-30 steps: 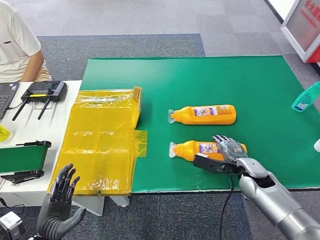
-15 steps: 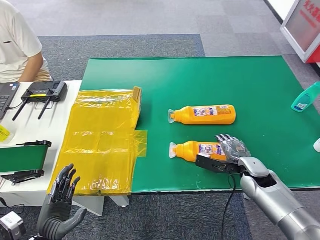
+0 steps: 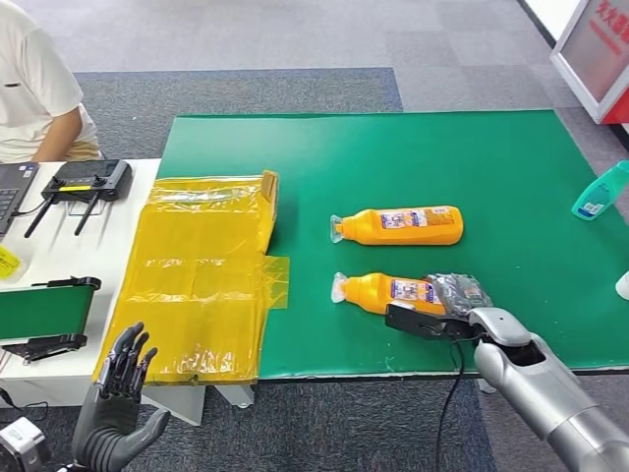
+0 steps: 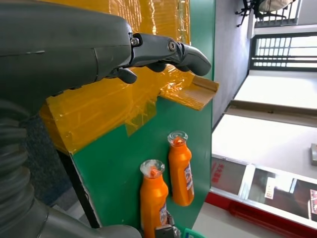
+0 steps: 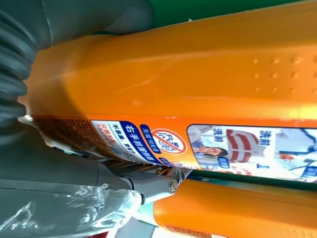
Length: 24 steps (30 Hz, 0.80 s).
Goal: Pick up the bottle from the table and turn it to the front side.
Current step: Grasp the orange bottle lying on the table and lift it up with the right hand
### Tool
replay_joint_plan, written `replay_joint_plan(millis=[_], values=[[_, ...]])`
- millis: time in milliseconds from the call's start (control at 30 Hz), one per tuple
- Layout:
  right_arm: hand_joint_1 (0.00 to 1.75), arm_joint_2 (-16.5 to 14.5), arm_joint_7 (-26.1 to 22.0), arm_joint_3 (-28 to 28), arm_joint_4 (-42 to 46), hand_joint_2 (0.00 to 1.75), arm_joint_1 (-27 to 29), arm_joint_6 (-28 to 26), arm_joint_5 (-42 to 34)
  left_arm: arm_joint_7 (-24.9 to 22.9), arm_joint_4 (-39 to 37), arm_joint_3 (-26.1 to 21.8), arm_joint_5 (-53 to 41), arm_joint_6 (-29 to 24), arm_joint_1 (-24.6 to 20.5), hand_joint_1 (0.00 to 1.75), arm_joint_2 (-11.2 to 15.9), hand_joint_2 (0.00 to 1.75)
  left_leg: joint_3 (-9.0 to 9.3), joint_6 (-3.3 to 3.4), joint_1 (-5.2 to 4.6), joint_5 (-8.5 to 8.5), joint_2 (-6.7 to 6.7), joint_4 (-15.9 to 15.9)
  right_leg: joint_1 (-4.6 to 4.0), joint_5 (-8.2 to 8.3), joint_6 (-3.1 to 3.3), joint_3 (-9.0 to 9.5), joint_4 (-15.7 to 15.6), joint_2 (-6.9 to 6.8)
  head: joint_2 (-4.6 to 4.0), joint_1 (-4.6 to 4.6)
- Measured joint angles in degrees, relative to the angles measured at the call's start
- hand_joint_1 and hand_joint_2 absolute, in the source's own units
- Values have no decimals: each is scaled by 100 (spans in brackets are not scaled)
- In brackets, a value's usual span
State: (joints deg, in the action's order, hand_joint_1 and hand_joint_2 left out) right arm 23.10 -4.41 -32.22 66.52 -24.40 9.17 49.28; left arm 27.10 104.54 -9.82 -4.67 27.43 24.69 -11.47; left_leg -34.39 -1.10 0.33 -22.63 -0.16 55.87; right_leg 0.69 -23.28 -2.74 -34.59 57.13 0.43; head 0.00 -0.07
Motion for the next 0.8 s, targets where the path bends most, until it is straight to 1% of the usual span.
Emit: replay_joint_plan(millis=[100, 233, 367, 467, 567, 700, 733, 800], values=[[175, -12, -44, 3, 39, 175, 41, -183, -34, 20, 0, -7, -18, 10, 1, 0, -10, 175, -2, 0, 0, 0, 0, 0, 0, 0, 0, 0, 0, -1, 0, 1], [175, -148, -58, 49, 353, 175, 331, -548, 45, 28, 0, -40, -92, 84, 39, 0, -86, 175, -9, -1, 0, -1, -1, 0, 0, -1, 1, -6, 1, 0, 0, -1], [175, -270, -48, 71, 600, 175, 502, -606, 80, 28, 0, -62, -107, 104, 62, 0, -145, 175, -12, -2, 0, -1, -3, 0, -1, -6, 0, -9, 1, -5, 0, 0], [175, -375, -235, 193, 785, 175, 655, -799, 27, 45, 9, -76, -163, 142, 73, 0, -195, 175, -15, -1, 0, -1, -4, 0, -1, -6, -1, -8, 1, -6, 0, 1], [175, -691, -560, 427, 1272, 175, 1013, -1141, -158, 70, 73, -110, -227, 220, 75, 0, -292, 175, -15, -2, 1, -2, -4, 0, -1, -6, 1, -10, 1, -5, 0, 1], [175, -1215, -966, 617, 2106, 175, 1474, -1208, -665, 96, 228, -69, 37, 418, 54, 0, -385, 175, -15, -4, 3, -3, -3, -1, -5, -13, 10, -18, 1, -6, 0, -2], [175, -1332, -1095, 661, 2295, 175, 1559, -1187, -853, 111, 263, -10, 63, 380, 37, 0, -384, 175, -15, -4, 4, -3, -3, -1, -6, -15, 11, -19, 1, -6, 0, -2], [175, -1526, -1384, 771, 2649, 175, 1721, -1115, -1242, 127, 317, 199, 23, 116, -22, 0, -349, 175, -15, -4, 5, -3, -3, -1, -7, -16, 12, -17, 1, -7, 0, 1]])
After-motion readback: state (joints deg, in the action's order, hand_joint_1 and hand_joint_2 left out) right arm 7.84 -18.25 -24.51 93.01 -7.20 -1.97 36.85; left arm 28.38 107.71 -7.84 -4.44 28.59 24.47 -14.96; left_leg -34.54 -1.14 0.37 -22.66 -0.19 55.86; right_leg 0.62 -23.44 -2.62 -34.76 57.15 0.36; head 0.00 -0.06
